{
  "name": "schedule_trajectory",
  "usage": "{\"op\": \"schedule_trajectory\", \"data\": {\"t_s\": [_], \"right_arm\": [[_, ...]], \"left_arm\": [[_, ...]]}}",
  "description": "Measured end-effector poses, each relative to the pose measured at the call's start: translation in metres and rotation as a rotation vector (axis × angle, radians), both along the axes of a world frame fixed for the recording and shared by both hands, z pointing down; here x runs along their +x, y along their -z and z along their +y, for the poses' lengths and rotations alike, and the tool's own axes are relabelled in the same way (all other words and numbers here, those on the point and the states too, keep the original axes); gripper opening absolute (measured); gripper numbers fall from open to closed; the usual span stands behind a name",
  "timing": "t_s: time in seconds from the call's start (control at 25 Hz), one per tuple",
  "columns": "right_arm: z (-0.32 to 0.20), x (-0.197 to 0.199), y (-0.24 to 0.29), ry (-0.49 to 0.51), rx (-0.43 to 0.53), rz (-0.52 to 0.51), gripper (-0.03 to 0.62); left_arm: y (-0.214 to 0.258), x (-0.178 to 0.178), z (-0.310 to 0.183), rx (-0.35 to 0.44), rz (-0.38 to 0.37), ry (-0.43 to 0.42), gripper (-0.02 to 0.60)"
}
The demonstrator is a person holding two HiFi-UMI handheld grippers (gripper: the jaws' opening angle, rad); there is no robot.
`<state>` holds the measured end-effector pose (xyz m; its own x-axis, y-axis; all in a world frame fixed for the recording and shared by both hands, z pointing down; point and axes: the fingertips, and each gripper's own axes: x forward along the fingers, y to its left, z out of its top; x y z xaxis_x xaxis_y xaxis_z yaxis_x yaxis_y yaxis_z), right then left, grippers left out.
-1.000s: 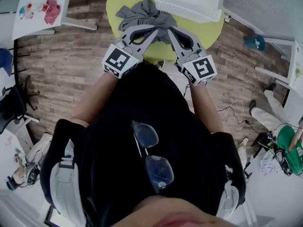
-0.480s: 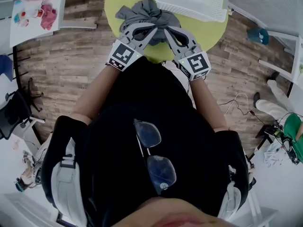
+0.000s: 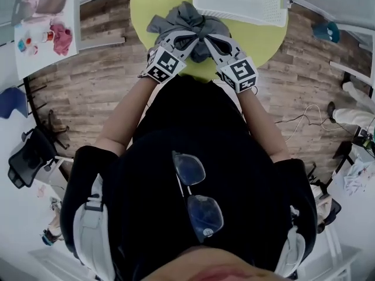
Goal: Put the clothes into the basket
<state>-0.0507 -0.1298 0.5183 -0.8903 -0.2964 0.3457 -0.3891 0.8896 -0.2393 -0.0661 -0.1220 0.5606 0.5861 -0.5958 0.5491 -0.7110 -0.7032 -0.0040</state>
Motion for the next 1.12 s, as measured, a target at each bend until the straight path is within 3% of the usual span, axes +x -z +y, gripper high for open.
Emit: {"op": "schedule_trajectory", "data": {"t_s": [0.16,0.44,0.76,1.12], "right_arm": [[-0.003,-0.005,-0.014,-0.013,-0.024,0.016,0.025],[-0.004,-0.011,-0.039,-0.027,-0.062,0.065,0.025],[-0.006,-0.012,-0.06,-0.057,-0.104,0.091,0.025],[-0.014,0.004,-0.075,-0.121,-0.14,0.117,0.026]], "left_arm": [[-0.028,-0.007,-0.001,-0.056,-0.081,-0.054,0.028],[-0.076,-0.008,0.001,-0.163,-0.228,-0.17,0.136],[-0.126,-0.008,0.003,-0.355,-0.287,-0.295,0.311],[-0.17,-0.01,0.006,-0.521,-0.357,-0.426,0.414]]}}
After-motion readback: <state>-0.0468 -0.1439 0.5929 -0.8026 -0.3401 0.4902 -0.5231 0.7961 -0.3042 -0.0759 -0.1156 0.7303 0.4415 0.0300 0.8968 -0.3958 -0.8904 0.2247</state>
